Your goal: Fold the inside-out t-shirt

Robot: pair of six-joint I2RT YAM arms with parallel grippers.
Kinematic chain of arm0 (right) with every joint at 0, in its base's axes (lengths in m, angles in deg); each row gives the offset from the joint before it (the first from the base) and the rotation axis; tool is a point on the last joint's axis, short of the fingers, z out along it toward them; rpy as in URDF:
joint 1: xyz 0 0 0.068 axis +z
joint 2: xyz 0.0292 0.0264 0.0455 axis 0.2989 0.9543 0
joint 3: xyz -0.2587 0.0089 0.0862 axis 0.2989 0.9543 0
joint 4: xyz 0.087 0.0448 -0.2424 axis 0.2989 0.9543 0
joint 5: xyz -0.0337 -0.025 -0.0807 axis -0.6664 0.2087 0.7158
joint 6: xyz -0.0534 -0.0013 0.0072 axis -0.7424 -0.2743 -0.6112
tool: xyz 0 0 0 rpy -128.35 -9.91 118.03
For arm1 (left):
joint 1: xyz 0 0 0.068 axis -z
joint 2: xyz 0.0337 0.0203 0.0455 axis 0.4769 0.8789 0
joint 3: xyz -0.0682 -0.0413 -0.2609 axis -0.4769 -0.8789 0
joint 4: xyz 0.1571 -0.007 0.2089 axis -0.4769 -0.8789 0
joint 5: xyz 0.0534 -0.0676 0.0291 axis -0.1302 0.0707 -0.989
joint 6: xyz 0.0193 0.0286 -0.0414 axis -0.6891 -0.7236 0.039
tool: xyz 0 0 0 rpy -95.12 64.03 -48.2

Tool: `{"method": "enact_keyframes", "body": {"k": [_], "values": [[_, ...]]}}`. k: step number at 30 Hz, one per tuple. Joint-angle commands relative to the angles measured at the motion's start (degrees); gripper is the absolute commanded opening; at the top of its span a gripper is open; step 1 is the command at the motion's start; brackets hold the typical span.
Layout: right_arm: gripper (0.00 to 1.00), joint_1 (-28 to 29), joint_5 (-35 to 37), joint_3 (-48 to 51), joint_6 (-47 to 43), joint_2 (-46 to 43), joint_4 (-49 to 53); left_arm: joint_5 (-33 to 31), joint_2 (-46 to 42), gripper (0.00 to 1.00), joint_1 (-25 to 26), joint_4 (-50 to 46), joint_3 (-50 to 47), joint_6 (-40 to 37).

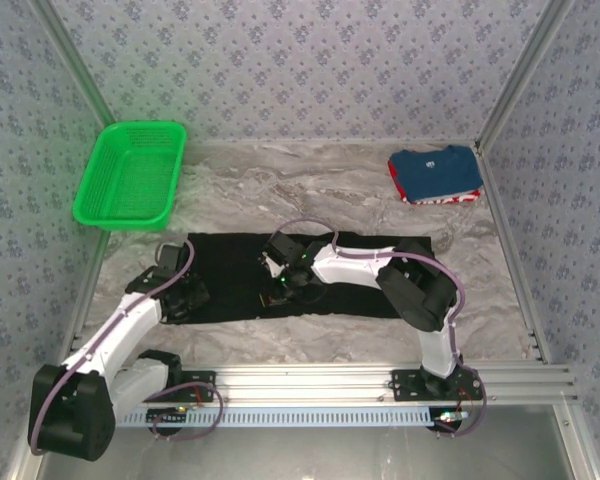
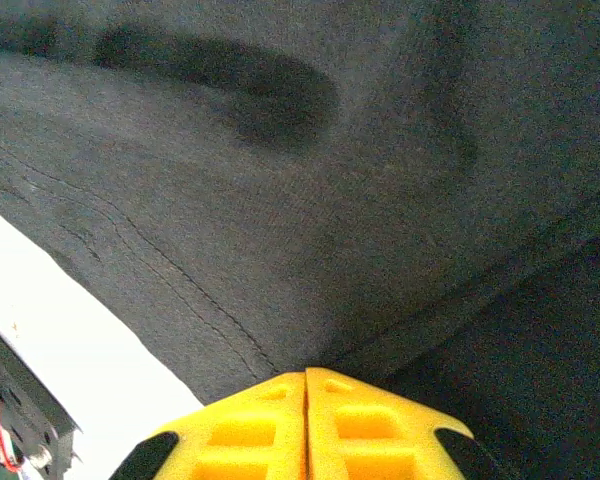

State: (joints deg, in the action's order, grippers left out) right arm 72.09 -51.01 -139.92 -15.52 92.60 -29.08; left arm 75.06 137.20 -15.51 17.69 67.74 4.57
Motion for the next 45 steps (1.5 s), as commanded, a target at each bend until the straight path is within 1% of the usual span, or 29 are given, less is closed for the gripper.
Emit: {"method": "enact_keyframes", "body": {"k": [1,7,11,12,13,14,17,20,23,27,30,37,41,45], "values": [[0.05,0.27,0.81,-1.54,-0.1,-1.15,3.82,-0.62,-2.65,0.05,-0.14,-0.37,-0.87,0.69],[0.0,-0.02,1.17,-1.0,-0.1,-3.76,5.97,-1.02,-4.63,0.02,-0.01,-1.96,-0.61,1.57],[0.0,-0.18,0.91,-0.64,-0.1,-4.36,6.46,-0.66,-5.49,0.01,1.44,-2.95,-0.95,2.99],[0.0,-0.2,0.82,-0.73,-1.94,-4.5,6.07,-0.64,-5.86,0.01,1.97,-3.15,-1.26,3.63],[0.02,-0.12,0.44,-0.73,-1.89,-4.51,5.47,-0.63,-6.32,0.01,2.36,-3.29,-1.69,4.06],[0.05,0.1,-0.19,-0.62,-1.67,-4.6,4.9,-0.77,-6.7,0.01,2.56,-3.31,-1.98,4.51],[0.21,0.57,-1.66,-0.69,-0.99,-4.28,3.54,-1.08,-7.69,0.01,2.8,-2.82,-3.23,4.9],[0.32,1.05,-2.23,-1.28,-1.07,-3.31,3.96,-1.04,-7.54,0.01,2.76,-2.72,-3.01,4.58],[0.37,1.62,-2.16,-1.49,-1.06,-2.83,3.93,-1.04,-7.27,0.01,2.78,-2.79,-2.72,4.14],[0.37,2.49,-1.39,-2.86,-1.07,-1.39,5.73,-0.94,-7.27,0.01,2.76,-2.73,-2.8,4.13],[0.36,2.78,-0.72,-3.71,-1.07,0.0,7.27,-0.83,-7.35,0.01,2.77,-2.71,-2.8,4.1],[0.26,2.83,0.8,-4.82,-1.05,1.11,8.77,-0.77,-7.58,0.01,2.84,-2.54,-2.8,4.0],[0.12,2.68,1.43,-4.51,-1.07,0.54,9.57,-0.61,-7.66,0.01,2.79,-2.62,-2.72,3.97],[0.01,2.03,2.21,-3.82,-1.01,-0.77,10.17,-0.6,-8.22,0.01,2.85,-2.72,-2.8,4.19]]}}
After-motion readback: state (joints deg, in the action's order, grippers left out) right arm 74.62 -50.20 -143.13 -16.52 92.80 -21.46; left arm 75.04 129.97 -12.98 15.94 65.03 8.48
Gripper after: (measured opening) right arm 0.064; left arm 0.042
